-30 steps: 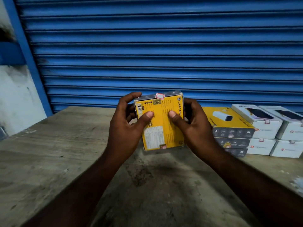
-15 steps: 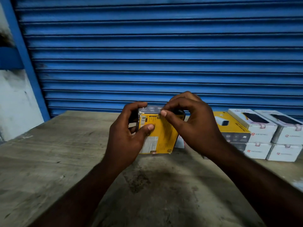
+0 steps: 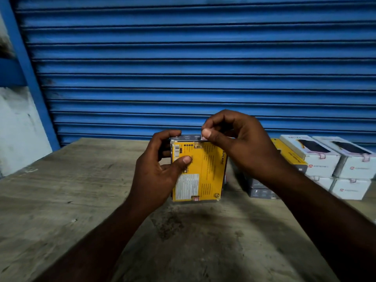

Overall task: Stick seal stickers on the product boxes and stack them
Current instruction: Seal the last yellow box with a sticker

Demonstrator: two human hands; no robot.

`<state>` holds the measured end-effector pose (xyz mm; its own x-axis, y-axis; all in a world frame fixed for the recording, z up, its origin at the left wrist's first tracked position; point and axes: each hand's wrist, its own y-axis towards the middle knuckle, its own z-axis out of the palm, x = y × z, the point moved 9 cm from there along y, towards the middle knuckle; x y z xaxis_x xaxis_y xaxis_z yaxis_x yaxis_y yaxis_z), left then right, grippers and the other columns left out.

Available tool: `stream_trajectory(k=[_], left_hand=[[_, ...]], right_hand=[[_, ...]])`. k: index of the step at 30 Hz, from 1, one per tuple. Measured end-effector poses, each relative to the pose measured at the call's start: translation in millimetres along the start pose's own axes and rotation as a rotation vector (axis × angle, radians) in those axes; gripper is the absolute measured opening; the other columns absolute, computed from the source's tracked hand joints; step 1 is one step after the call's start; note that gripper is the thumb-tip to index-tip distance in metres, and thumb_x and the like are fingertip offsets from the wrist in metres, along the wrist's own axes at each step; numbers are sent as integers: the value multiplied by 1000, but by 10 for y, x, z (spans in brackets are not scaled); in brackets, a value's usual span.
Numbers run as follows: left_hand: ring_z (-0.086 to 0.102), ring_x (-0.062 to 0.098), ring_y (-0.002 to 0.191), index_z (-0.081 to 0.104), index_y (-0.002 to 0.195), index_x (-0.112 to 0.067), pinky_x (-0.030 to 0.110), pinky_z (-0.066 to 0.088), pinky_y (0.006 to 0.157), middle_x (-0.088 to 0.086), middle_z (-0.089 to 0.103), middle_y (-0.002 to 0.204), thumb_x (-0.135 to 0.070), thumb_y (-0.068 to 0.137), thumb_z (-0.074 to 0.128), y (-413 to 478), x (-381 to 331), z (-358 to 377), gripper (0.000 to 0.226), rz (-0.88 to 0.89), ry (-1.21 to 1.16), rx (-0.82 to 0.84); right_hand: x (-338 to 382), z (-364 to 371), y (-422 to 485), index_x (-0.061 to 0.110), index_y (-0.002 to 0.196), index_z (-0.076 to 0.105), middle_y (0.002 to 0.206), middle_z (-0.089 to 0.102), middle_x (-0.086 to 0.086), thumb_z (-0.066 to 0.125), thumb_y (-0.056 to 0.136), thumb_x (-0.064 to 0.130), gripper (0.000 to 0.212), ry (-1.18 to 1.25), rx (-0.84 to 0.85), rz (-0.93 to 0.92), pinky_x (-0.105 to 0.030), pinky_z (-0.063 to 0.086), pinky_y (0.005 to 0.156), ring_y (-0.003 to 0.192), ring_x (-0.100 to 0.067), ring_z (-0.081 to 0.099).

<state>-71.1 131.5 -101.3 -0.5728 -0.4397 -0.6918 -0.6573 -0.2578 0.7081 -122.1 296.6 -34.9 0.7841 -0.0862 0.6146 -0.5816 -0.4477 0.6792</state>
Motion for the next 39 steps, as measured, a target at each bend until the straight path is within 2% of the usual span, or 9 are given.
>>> stream_trajectory(k=[2, 7, 13, 17, 20, 26, 30, 35, 39], left_hand=[[65, 6, 103, 55, 125, -29, 16, 55, 69, -19, 66, 112, -23, 84, 78, 2, 0, -11, 47, 4, 11, -9], [67, 10, 101, 56, 124, -27, 18, 56, 72, -20, 66, 111, -27, 79, 74, 20, -2, -29, 48, 5, -3, -18], [67, 9, 101, 55, 124, -31, 21, 57, 77, -20, 67, 111, -29, 80, 73, 12, -1, -20, 47, 12, 16, -7], [67, 12, 100, 56, 123, -30, 19, 56, 74, -13, 68, 109, -29, 79, 75, 17, 6, -26, 48, 8, -13, -19], [67, 12, 100, 56, 123, -30, 22, 57, 75, -12, 67, 110, -34, 78, 75, 18, 4, -26, 49, 11, -6, -14], [67, 11, 101, 55, 122, -34, 23, 58, 77, -16, 67, 111, -28, 79, 74, 11, 9, -14, 47, 7, 13, -5], [67, 11, 101, 55, 123, -33, 26, 58, 78, -17, 66, 111, -28, 80, 74, 3, 2, -13, 47, 11, 26, -1], [66, 5, 101, 55, 123, -32, 17, 56, 70, -20, 66, 110, -15, 84, 77, -11, 39, 35, 47, -18, 17, 18], [66, 4, 101, 55, 123, -32, 15, 55, 70, -19, 67, 110, -23, 82, 77, -18, 21, 42, 47, -4, 13, 16]], right_hand=[[-10, 24, -7, 21, 92, 71, 88, 72, 0, 72, 89, 18, 5, -21, -1, -15, -41, 55, 85, 86, -15, 68], [-35, 24, -4, 23, 106, 72, 84, 72, 3, 74, 86, 19, 20, -13, 7, 21, -19, 51, 85, 89, -6, 68], [-65, 42, -3, 25, 84, 76, 100, 72, 5, 74, 85, 20, 6, 29, 42, 78, -35, 52, 94, 104, -9, 64], [-174, 103, -27, 26, 88, 77, 116, 69, 11, 68, 89, 21, 11, 123, 93, 192, -22, 44, 95, 113, 5, 58], [-188, 121, -39, 28, 86, 75, 113, 70, 12, 65, 90, 19, 14, 145, 92, 195, -19, 46, 94, 110, 5, 60], [-190, 113, -25, 21, 91, 75, 107, 70, 13, 68, 89, 18, 8, 67, 97, 179, -3, 45, 81, 101, 9, 62], [-181, 111, -15, 19, 92, 75, 108, 70, 12, 69, 89, 16, 7, 44, 95, 166, -2, 44, 80, 101, 9, 61], [-175, 127, -9, 22, 92, 73, 111, 70, 10, 74, 85, 13, 12, 9, 93, 138, -8, 47, 88, 104, 5, 63], [-183, 130, -13, 25, 92, 72, 110, 70, 10, 75, 84, 14, 13, -36, 87, 126, -10, 48, 90, 106, 3, 63]])
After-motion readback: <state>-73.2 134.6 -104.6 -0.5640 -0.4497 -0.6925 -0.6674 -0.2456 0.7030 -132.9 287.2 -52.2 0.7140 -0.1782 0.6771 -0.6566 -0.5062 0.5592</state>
